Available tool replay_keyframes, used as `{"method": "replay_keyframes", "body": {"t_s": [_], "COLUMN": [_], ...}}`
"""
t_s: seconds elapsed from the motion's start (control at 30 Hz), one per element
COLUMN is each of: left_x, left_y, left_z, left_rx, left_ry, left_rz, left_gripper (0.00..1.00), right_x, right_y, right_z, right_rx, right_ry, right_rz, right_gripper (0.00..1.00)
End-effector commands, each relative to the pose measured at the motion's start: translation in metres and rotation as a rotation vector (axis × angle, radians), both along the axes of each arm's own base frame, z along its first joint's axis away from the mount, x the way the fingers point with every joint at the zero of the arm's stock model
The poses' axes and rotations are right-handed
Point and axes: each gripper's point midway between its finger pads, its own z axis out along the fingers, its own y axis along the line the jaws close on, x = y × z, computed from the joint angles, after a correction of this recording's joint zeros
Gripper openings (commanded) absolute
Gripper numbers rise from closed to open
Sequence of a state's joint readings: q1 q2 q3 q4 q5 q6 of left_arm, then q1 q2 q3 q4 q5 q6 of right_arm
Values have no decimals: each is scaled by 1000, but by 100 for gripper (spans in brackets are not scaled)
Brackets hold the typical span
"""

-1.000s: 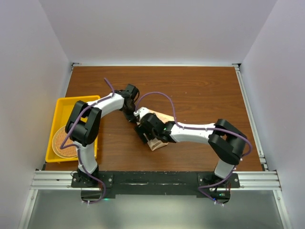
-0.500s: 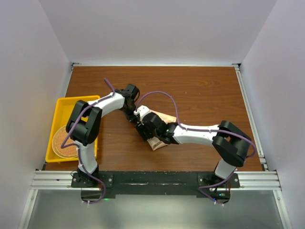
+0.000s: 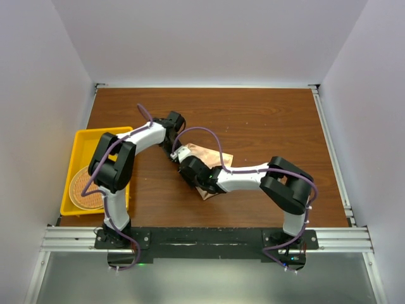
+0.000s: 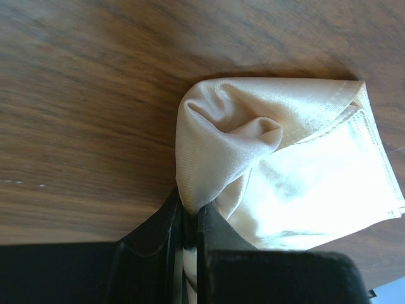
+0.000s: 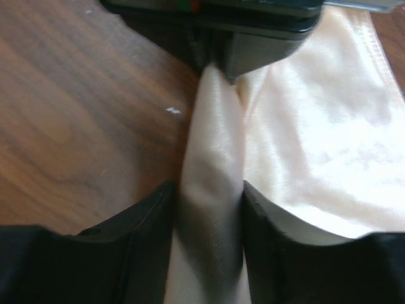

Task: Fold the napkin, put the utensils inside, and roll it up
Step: Roll the napkin with the utensil

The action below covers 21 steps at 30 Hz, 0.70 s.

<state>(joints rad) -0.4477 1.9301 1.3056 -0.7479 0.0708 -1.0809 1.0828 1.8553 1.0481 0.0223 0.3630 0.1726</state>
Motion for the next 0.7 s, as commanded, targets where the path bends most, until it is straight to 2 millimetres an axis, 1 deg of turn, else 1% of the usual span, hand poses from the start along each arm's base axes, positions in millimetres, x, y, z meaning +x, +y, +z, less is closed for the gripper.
{"method": "replay_keyframes", "body": {"t_s": [0.0,0.07,0.1,0.13,0.2,0.3,0.33,0.4,0.43,0.47,0.5,0.53,0.57,0.6,0.63,0.67], "left_x": [-15,-13,-11,-9,-6,5,14,20,29,28,32,42,39,41,48,44], "left_y": [9,10,11,11,10,7,7,11,14,18,21,27,30,33,38,39], "left_z": [-5,-3,-2,0,1,10,13,25,30,31,44,51,51,65,73,73], "left_rx": [58,62,68,66,58,25,10,5,-11,-20,-32,-46,-57,-71,-84,-95], "left_ry": [71,57,49,36,19,-53,-95,-157,-204,-218,-266,-322,-332,-382,-426,-434], "left_rz": [18,15,15,15,7,-43,-49,-68,-61,-62,-71,-60,-65,-76,-70,-84], "left_gripper": [0,0,0,0,0,16,31,44,54,56,59,62,63,64,64,64], "right_x": [11,7,5,1,-5,-17,-24,-27,-30,-39,-36,-39,-48,-44,-47,-49], "right_y": [6,2,1,5,4,9,13,14,14,19,20,14,17,14,12,8], "right_z": [16,8,6,7,3,5,8,8,6,4,6,-1,1,1,-2,-7], "right_rx": [43,48,51,79,99,146,194,258,285,314,362,376,418,459,494,516], "right_ry": [-55,-24,-14,7,37,91,119,177,202,263,293,321,378,414,450,487], "right_rz": [-83,-100,-97,-92,-88,-62,-38,-35,-26,10,1,-7,31,8,18,13], "right_gripper": [29,18,8,5,0,0,0,0,0,0,0,0,0,0,0,0]}}
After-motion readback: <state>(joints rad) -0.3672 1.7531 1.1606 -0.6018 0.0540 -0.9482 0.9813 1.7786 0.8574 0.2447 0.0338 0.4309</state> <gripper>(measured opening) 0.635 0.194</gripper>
